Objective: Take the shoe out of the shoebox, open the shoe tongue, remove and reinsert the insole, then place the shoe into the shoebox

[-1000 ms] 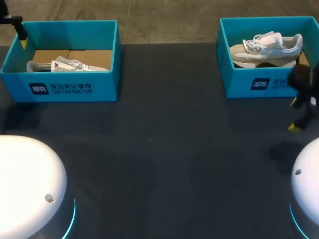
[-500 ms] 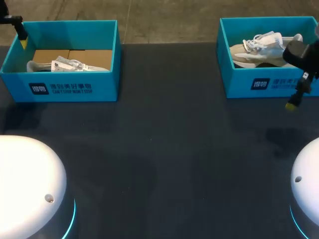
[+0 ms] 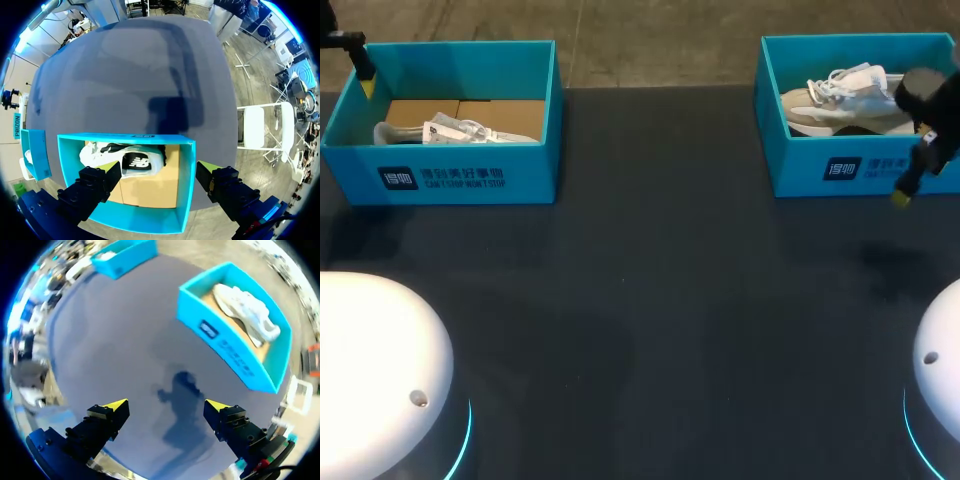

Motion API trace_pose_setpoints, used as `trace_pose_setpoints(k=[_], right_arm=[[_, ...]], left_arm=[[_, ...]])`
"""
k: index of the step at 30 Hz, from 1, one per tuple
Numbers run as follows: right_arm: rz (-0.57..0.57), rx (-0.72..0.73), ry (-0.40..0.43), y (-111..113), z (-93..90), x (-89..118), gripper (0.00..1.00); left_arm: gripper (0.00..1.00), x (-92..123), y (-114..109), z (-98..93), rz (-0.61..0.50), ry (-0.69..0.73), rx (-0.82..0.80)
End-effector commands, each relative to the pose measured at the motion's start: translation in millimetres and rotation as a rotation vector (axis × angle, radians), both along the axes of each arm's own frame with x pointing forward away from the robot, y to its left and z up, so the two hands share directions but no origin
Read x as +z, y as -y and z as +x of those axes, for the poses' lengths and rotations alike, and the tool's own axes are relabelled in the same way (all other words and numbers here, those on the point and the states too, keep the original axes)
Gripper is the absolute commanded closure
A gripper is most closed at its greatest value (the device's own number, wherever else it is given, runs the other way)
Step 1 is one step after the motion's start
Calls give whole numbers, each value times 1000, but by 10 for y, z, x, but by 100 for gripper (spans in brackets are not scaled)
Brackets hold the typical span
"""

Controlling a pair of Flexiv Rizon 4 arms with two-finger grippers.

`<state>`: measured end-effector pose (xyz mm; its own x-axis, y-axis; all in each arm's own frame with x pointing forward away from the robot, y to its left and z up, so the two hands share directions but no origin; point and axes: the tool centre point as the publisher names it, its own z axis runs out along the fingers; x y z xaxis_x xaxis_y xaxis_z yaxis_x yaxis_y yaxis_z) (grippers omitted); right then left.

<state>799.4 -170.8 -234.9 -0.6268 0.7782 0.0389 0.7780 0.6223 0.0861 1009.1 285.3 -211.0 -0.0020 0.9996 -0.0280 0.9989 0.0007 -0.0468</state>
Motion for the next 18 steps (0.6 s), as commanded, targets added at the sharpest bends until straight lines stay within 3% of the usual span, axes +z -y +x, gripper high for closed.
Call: trace_pose_setpoints(k=[1,7,12,18], right_arm=[[-81,-340,-83,110,281,-55,0],[-123,-454,-59,277,618,35,0],[-29,-551,-57,473,891,208,0],[-11,-561,-50,519,928,288,0]], left_arm=[[0,3,1,-13,2,3,0],[0,3,1,-13,2,3,0],[0,3,1,-13,2,3,0],[0,3,1,-13,2,3,0]])
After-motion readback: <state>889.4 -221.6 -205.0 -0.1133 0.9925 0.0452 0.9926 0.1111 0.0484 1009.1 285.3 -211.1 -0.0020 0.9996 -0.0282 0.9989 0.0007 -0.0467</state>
